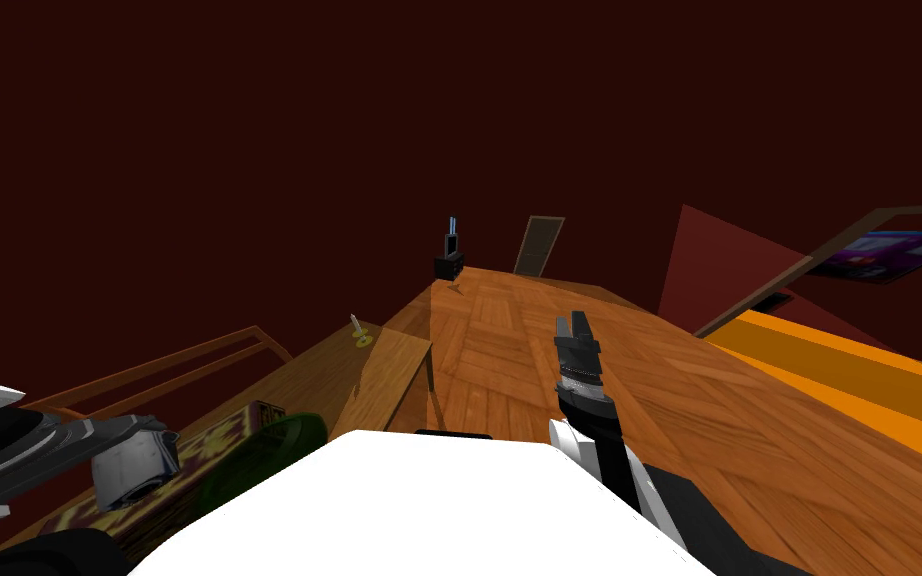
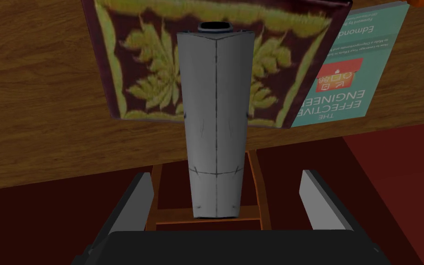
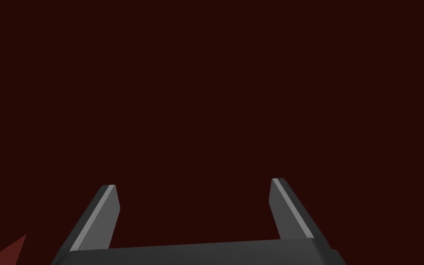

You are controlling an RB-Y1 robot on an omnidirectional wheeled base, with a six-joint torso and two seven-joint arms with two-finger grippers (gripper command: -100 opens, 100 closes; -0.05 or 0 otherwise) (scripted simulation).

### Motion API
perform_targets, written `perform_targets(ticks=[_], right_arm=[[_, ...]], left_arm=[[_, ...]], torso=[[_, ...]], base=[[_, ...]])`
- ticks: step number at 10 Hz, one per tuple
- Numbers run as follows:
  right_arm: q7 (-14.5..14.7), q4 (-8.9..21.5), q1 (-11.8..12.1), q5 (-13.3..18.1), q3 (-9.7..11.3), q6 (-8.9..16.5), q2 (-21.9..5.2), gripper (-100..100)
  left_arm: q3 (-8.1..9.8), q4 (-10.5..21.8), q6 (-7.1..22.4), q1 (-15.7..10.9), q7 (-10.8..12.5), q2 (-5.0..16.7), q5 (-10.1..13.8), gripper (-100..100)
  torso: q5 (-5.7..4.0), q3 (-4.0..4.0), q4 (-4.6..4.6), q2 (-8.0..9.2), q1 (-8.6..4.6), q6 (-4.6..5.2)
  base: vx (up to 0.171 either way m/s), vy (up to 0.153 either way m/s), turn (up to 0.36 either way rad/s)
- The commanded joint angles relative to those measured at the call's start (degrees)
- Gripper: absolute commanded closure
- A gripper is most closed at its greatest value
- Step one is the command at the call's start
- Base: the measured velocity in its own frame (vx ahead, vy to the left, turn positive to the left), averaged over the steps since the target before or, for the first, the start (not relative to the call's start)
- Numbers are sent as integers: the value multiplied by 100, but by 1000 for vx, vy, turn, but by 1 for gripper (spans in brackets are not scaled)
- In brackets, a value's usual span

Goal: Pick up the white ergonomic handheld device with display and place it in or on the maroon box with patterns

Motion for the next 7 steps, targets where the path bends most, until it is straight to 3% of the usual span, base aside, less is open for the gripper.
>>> perform_targets(ticks=[1,3,4,6,7], right_arm=[[0,0,0,0,0,0,0,0],[0,0,-1,0,0,0,-1,0],[0,0,0,0,0,0,-1,0],[0,0,-1,0,0,0,-1,0],[0,0,-1,0,0,0,-1,0]], left_arm=[[-12,-11,-158,-1,140,206,57,-100],[-15,-15,-211,-2,187,275,76,-100],[-27,-26,-368,-3,328,481,133,-100],[-39,-37,-526,-5,468,688,190,-100],[-14,-52,-428,16,393,597,164,-100]], torso=[[0,0,0,0,0,0],[5,10,4,18,25,1],[6,10,4,16,22,-1],[6,13,5,22,25,0],[7,14,6,25,25,0]], base=[[-49,44,0],[-52,67,-13],[-57,68,4],[-70,67,-9],[-33,31,-9]])
